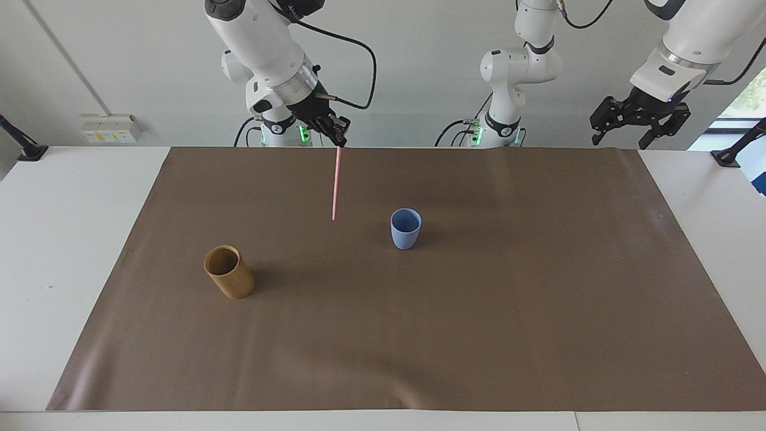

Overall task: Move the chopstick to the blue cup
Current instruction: 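Carry the chopstick with the right gripper and lower it into the blue cup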

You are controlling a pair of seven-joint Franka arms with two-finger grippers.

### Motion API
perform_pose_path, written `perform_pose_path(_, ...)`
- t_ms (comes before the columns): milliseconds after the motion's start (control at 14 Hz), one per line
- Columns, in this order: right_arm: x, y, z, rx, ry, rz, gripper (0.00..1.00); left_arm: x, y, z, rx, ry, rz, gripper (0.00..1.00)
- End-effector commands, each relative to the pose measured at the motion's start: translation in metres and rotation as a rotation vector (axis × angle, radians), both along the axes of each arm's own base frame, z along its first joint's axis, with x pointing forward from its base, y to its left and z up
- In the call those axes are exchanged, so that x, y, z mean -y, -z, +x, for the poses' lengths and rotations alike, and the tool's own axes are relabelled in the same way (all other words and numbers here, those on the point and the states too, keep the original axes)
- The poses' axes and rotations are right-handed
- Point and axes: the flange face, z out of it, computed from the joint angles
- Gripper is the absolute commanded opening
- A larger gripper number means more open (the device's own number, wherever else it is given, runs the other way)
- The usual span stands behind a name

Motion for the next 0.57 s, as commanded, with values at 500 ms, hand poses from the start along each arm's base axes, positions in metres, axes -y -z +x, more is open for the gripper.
perform_pose_path(500,-0.077,0.048,0.019,-0.202,0.367,0.199,0.00,-0.002,-0.001,-0.006,0.002,0.001,0.008,1.00)
